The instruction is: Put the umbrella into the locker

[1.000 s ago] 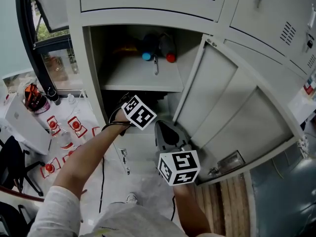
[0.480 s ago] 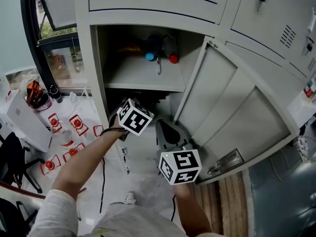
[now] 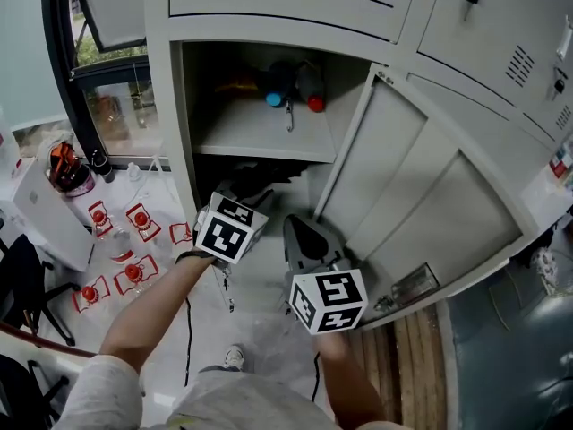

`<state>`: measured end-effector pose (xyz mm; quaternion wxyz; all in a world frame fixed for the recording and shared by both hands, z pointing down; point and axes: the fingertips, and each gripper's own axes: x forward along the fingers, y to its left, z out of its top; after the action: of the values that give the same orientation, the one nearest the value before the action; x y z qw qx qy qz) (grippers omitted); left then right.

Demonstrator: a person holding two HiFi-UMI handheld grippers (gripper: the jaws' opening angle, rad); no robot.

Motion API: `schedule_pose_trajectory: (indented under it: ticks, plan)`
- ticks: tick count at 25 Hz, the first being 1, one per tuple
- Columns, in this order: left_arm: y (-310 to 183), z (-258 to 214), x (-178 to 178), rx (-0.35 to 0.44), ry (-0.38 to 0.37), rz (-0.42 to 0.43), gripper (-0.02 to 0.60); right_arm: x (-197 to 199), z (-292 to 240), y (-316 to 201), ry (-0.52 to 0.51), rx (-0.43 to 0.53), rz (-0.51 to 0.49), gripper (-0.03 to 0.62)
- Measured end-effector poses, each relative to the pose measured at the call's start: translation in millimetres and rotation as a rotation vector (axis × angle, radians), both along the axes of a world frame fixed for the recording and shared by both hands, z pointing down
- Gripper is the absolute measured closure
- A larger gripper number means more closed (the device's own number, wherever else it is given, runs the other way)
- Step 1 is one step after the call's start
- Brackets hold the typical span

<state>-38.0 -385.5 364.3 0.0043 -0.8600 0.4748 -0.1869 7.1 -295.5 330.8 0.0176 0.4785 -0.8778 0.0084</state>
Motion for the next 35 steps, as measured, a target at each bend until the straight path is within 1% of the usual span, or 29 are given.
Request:
schedule_pose_trajectory:
  ticks: [1, 4, 7, 12, 15, 19, 24, 29, 35]
  plan:
    - [3.9, -1.1, -0.9, 0.003, 0.013, -0.003, 0.428, -0.1, -0.5, 1.1, 0.002, 0.001, -0.003, 0.591]
    - [16.0, -5.3, -5.5, 0.013, 0.058, -0.022, 0.468, -0.3, -2.6, 4.5, 0.007, 0.005, -0.01, 0.591]
    - [27.9, -9.1, -9.4, 0.025, 0.095, -0.038, 0.492, -1.5, -3.5, 7.5, 0.008, 0.007, -0.017, 0.591]
    - [44.0, -15.9, -15.6, 0.041, 0.163, -0.064, 0.523, -4.5, -5.1, 11.9, 0.006, 0.009, -0.031, 0.591]
    - [54.1, -17.2, -17.4, 0.054, 0.18, -0.079, 0.531, -5.2, -7.4, 15.9, 0.005, 0.014, -0.036, 0.591]
    - [68.0, -11.4, -17.9, 0.046, 0.206, -0.095, 0.541, -3.7, -9.1, 22.0, 0.008, 0.019, -0.042, 0.591]
    - [81.1, -11.7, -19.8, 0.043, 0.262, -0.118, 0.572, -1.1, -9.4, 29.0, 0.021, 0.019, -0.045, 0.591]
    - [91.7, -17.8, -21.5, 0.056, 0.294, -0.13, 0.574, -3.1, -9.1, 34.1, 0.017, 0.02, -0.058, 0.591]
    - [96.6, -12.5, -22.3, 0.037, 0.307, -0.14, 0.574, -4.9, -7.0, 34.9, 0.006, 0.008, -0.065, 0.591]
